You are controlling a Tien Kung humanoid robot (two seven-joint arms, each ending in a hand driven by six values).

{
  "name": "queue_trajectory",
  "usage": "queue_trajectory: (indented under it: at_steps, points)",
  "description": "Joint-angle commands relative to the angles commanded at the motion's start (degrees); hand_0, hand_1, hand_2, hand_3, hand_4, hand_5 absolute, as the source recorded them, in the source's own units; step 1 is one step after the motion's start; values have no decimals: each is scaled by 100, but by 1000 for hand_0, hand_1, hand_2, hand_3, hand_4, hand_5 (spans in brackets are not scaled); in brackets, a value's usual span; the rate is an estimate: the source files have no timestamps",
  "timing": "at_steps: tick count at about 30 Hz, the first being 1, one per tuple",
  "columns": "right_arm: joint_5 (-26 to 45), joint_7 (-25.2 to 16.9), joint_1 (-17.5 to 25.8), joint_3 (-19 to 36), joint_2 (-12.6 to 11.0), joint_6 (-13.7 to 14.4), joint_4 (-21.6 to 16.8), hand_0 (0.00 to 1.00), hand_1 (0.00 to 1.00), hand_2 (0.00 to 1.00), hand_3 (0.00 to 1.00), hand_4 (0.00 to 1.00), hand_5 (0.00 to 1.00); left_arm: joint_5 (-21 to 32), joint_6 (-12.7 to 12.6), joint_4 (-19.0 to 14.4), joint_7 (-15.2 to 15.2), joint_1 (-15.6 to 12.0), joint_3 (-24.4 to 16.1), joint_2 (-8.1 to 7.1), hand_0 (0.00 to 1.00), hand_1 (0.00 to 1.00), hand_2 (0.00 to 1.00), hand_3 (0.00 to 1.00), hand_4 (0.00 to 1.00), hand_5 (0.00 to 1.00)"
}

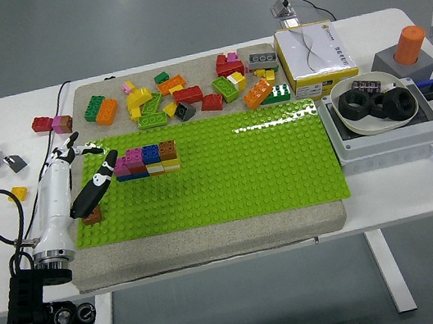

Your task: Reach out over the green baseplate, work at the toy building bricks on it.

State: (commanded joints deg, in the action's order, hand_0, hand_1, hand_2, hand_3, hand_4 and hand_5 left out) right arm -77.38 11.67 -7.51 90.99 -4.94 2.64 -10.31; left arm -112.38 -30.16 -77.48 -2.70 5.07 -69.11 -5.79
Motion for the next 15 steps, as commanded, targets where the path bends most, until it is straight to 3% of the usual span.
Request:
queue_trajectory:
  at_steps: [1, 6, 7, 15]
  points:
    - [5, 0, -1, -13, 6, -5, 0, 585, 560, 625, 645, 641, 759, -63, -22, 23, 92, -7, -16, -6, 992, 912, 936, 615, 944, 993]
    - [30, 17, 4, -132, 26, -142, 0, 585, 560, 625, 645, 641, 759, -158, -67, 99, 302, -34, 30, -45, 992, 912, 936, 615, 944, 993]
    - [25, 45, 7, -161, 28, -210, 0, 608, 573, 637, 638, 642, 757, -157, -66, 110, 324, -37, 40, -42, 993, 912, 937, 633, 901, 972]
    - [-25, 173, 17, -221, 31, -516, 0, 610, 579, 643, 641, 641, 759, -146, -104, 179, 415, -40, 131, -46, 985, 913, 961, 639, 886, 943]
